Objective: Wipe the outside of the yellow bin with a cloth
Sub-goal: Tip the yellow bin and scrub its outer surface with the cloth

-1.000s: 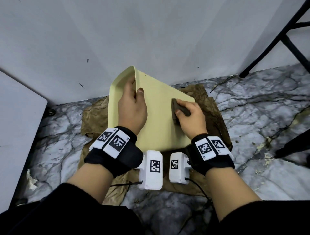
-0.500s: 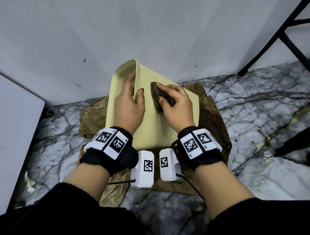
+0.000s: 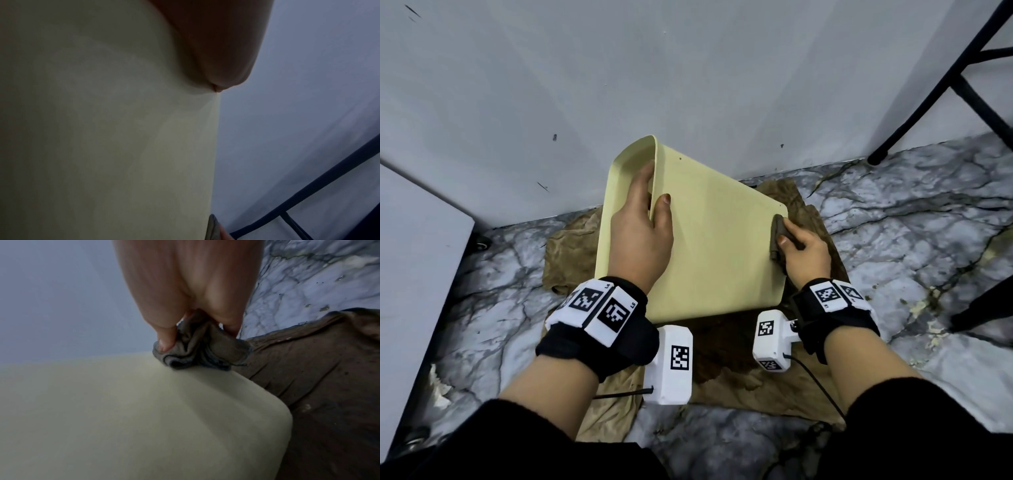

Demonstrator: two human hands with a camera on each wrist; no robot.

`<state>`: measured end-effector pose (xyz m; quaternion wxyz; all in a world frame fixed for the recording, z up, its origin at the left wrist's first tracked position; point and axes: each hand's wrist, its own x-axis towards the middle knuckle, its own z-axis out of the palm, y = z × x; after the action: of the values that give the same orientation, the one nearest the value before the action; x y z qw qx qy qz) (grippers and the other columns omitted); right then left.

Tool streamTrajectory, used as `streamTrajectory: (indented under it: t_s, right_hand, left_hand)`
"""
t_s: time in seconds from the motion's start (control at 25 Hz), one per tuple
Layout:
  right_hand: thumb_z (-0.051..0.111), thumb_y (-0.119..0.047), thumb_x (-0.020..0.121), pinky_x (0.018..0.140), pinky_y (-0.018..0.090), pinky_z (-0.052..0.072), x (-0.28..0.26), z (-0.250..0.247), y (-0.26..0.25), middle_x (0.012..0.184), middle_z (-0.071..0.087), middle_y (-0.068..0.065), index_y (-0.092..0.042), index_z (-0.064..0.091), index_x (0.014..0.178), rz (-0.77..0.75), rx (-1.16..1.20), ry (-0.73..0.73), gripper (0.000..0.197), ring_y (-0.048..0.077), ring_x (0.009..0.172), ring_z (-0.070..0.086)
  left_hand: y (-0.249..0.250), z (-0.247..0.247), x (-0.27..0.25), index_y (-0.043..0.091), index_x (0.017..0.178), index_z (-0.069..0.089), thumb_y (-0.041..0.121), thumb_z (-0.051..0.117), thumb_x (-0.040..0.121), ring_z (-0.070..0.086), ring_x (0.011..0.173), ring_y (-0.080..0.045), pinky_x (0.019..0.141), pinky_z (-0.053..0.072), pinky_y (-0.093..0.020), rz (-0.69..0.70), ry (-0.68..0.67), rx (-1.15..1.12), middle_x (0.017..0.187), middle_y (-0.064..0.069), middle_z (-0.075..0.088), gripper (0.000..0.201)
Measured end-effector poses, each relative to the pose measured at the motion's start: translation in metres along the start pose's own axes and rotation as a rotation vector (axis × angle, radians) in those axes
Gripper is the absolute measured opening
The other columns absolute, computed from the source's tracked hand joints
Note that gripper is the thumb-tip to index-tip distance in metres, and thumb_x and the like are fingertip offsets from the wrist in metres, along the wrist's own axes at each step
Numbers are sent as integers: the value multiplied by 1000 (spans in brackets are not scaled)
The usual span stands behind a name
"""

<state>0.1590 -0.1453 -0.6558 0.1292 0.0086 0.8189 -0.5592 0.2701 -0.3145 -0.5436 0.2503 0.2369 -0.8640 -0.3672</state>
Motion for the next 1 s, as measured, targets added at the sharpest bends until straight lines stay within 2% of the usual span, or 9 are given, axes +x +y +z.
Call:
streamTrajectory:
  t_s: [0.2, 0.24, 0.36, 0.44, 0.52, 0.68, 0.8, 0.88, 1.0]
  right_hand:
    - [53, -11, 88, 103, 25, 31, -12, 13, -19, 131, 47, 10, -20, 53, 124, -16, -43, -15, 38, 28, 120, 46]
    - [54, -10, 87, 104, 28, 32, -17, 19, -28, 128, 48, 10, -21, 54, 123, -63, -39, -22, 38, 29, 119, 46]
    - [55, -7, 84, 105, 35, 35, -37, 42, -68, 120, 52, 9, -22, 57, 120, -285, 22, -74, 39, 32, 112, 47]
    - [56, -8, 83, 100, 25, 31, -50, 54, -95, 116, 54, 7, -23, 58, 119, -444, 24, -119, 40, 29, 107, 47]
    - [56, -8, 83, 94, 19, 28, -58, 58, -109, 113, 54, 6, -23, 58, 119, -523, 31, -142, 39, 28, 105, 46]
    - [57, -9, 83, 103, 33, 37, -47, 51, -103, 108, 52, 0, -24, 59, 117, -467, 86, -130, 38, 30, 111, 48]
    - [57, -9, 84, 106, 37, 36, -31, 39, -84, 117, 53, 5, -23, 59, 118, -354, 61, -94, 37, 29, 115, 47]
    - [57, -9, 84, 107, 32, 34, -23, 30, -70, 122, 51, 8, -22, 58, 119, -279, 45, -81, 37, 28, 118, 46]
    - [57, -10, 85, 100, 22, 32, -19, 23, -57, 123, 51, 6, -22, 57, 120, -218, 24, -71, 37, 24, 117, 45]
  left_hand:
    - [2, -3, 0, 23, 132, 39, 12, 43, 91, 50, 62, 8, 58, 32, 6, -42, 16, 2, 76, 12, 51, 42]
    - [4, -3, 0, 22, 132, 39, 12, 43, 91, 48, 61, -1, 57, 32, 5, -47, 17, 6, 79, 8, 53, 42]
    - [8, -2, -1, 19, 133, 39, 11, 43, 91, 47, 69, -8, 57, 33, -11, -50, 23, 20, 90, -3, 59, 42]
    - [8, -1, -2, 17, 133, 39, 11, 44, 91, 56, 78, -23, 62, 31, -17, -41, 30, 33, 96, -11, 65, 43]
    - [7, -2, -2, 16, 133, 39, 10, 44, 91, 56, 78, -25, 64, 32, -17, -19, 31, 42, 101, -15, 66, 43]
    - [7, -2, -2, 16, 133, 39, 11, 44, 91, 54, 76, -24, 62, 30, -17, -15, 13, 48, 97, -18, 65, 42]
    - [7, -3, -3, 18, 134, 37, 11, 42, 92, 47, 85, -18, 60, 30, -16, -6, -27, 40, 100, -19, 64, 42]
    - [6, -5, -2, 19, 134, 35, 12, 41, 93, 49, 82, -17, 57, 34, -12, 0, -58, 36, 99, -16, 64, 43]
    - [9, -9, 0, 20, 133, 34, 11, 41, 92, 52, 82, -13, 64, 33, -18, -9, -94, 31, 98, 3, 57, 43]
